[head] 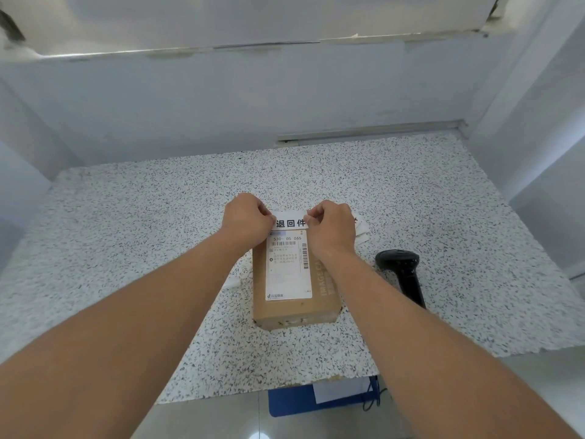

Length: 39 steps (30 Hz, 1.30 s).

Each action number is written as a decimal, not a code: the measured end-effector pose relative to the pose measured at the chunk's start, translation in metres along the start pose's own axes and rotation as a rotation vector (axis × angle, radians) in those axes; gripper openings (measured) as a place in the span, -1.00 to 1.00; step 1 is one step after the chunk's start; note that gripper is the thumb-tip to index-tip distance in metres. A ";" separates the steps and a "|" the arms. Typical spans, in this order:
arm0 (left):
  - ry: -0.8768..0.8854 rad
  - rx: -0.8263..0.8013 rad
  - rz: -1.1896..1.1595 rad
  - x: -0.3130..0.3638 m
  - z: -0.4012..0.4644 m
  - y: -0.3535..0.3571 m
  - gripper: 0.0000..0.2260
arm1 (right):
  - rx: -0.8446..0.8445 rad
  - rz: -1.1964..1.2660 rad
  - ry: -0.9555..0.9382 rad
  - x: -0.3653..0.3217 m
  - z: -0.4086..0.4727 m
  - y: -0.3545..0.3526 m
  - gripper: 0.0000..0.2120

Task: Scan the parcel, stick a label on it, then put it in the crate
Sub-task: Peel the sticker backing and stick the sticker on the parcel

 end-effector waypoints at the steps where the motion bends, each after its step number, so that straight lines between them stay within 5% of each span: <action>1: 0.012 0.007 0.011 0.000 0.000 0.000 -0.81 | 0.003 -0.005 0.000 -0.001 0.000 0.000 -0.92; 12: 0.095 0.079 0.120 -0.001 -0.006 0.004 -0.85 | 0.023 0.007 0.014 0.000 -0.003 -0.003 -0.93; 17: 0.064 0.091 0.123 0.002 -0.008 0.005 -0.82 | 0.029 0.114 0.027 -0.001 -0.004 -0.007 -0.76; 22: 0.049 0.101 0.130 0.004 -0.009 0.005 -0.80 | 0.047 -0.012 -0.102 -0.003 -0.008 -0.006 -0.93; 28: 0.011 0.133 0.098 0.001 -0.009 0.000 -0.71 | 0.060 -0.070 -0.186 0.000 -0.011 -0.001 -0.82; 33: 0.163 0.100 0.044 0.002 -0.016 0.001 -0.93 | 0.054 -0.099 -0.240 0.000 -0.013 0.001 -0.76; 39: 0.339 0.064 0.270 0.003 -0.019 0.005 -0.78 | 0.006 -0.148 -0.286 0.000 -0.015 0.001 -0.71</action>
Point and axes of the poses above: each hand's wrist, its own z-axis towards the middle knuckle, its own y-axis out of the palm, x = y × z, the point moved 2 cm from there along z, towards the middle knuckle, and after that the axes turned 1 degree about x, right-handed, at the moved point
